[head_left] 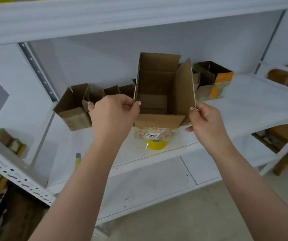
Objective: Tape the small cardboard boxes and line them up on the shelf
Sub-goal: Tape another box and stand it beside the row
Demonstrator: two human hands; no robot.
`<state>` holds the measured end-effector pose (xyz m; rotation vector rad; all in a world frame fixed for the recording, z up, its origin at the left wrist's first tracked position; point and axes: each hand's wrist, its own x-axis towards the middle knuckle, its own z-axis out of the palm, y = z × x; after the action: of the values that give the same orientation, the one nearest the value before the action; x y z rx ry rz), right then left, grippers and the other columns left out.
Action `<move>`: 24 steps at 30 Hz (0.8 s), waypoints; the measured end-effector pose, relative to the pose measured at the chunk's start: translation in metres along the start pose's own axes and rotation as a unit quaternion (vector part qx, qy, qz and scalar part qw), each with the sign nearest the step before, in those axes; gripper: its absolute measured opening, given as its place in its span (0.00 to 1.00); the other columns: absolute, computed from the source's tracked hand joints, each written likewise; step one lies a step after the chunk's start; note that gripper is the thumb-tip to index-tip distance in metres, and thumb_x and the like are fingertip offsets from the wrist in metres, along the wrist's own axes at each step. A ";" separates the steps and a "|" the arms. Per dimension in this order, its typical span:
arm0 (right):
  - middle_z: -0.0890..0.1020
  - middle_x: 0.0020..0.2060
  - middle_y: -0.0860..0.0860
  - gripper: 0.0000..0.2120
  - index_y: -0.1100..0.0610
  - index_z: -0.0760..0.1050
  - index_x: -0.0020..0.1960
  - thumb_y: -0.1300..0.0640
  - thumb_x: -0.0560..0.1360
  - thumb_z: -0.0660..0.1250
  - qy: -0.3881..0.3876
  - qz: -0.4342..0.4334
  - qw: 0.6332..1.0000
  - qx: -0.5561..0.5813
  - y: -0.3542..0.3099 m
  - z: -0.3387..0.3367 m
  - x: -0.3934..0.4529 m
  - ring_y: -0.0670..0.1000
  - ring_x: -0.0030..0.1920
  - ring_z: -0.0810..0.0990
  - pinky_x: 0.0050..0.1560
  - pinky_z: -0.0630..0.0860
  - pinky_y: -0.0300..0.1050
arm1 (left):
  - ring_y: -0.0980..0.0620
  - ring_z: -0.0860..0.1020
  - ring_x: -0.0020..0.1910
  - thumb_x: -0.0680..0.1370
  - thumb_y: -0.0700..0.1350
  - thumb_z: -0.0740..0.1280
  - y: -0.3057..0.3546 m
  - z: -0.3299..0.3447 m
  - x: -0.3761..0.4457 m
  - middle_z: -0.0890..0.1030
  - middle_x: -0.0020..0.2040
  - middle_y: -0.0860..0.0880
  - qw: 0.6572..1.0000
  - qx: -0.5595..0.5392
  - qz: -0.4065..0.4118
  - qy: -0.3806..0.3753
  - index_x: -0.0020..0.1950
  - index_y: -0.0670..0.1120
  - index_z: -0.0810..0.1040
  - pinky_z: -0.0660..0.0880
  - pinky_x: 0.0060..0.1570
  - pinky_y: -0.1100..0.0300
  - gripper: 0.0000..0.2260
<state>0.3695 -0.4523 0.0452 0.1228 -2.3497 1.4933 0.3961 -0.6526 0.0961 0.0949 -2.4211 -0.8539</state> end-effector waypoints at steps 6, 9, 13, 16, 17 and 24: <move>0.81 0.35 0.44 0.15 0.51 0.77 0.51 0.43 0.81 0.57 0.047 0.014 0.995 -0.087 0.027 -0.091 -0.022 0.49 0.41 0.81 0.47 0.80 0.56 | 0.50 0.79 0.39 0.77 0.50 0.67 0.070 0.057 -0.026 0.81 0.31 0.54 0.998 0.001 0.043 -0.036 0.37 0.49 0.83 0.63 0.68 0.37 0.11; 0.80 0.38 0.40 0.18 0.51 0.78 0.59 0.42 0.80 0.57 0.065 0.060 0.988 -0.127 0.047 -0.140 -0.035 0.44 0.42 0.80 0.47 0.79 0.50 | 0.56 0.74 0.34 0.77 0.50 0.67 0.110 0.094 -0.037 0.76 0.27 0.57 0.995 -0.011 0.077 -0.065 0.34 0.52 0.81 0.61 0.70 0.37 0.11; 0.83 0.42 0.46 0.20 0.53 0.78 0.61 0.42 0.79 0.59 0.099 0.127 0.979 -0.126 0.079 -0.202 -0.049 0.48 0.45 0.82 0.50 0.80 0.54 | 0.48 0.80 0.38 0.76 0.51 0.67 0.155 0.143 -0.053 0.81 0.31 0.52 0.984 -0.038 0.104 -0.136 0.38 0.49 0.84 0.68 0.65 0.41 0.11; 0.84 0.44 0.50 0.20 0.54 0.78 0.63 0.43 0.78 0.63 0.116 0.173 0.972 -0.109 0.101 -0.238 -0.051 0.50 0.45 0.83 0.53 0.80 0.57 | 0.48 0.80 0.39 0.76 0.51 0.67 0.185 0.177 -0.062 0.80 0.32 0.53 0.975 -0.061 0.113 -0.180 0.39 0.48 0.83 0.71 0.61 0.39 0.11; 0.85 0.45 0.50 0.20 0.55 0.77 0.63 0.43 0.78 0.63 0.119 0.184 0.970 -0.106 0.108 -0.247 -0.049 0.50 0.44 0.84 0.53 0.80 0.57 | 0.49 0.80 0.40 0.77 0.51 0.67 0.193 0.186 -0.064 0.79 0.31 0.55 0.973 -0.061 0.120 -0.187 0.38 0.49 0.83 0.70 0.63 0.39 0.11; 0.83 0.39 0.45 0.18 0.54 0.79 0.60 0.44 0.79 0.62 0.149 0.211 0.963 -0.076 0.156 -0.282 -0.016 0.44 0.37 0.82 0.44 0.79 0.47 | 0.49 0.80 0.38 0.78 0.52 0.65 0.230 0.252 -0.044 0.81 0.33 0.52 0.962 -0.059 0.147 -0.220 0.39 0.48 0.83 0.72 0.60 0.37 0.12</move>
<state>0.4140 -0.1346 0.0134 -0.6341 -2.3150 1.3771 0.3256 -0.3186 0.0512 -0.5431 -2.6824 -0.9519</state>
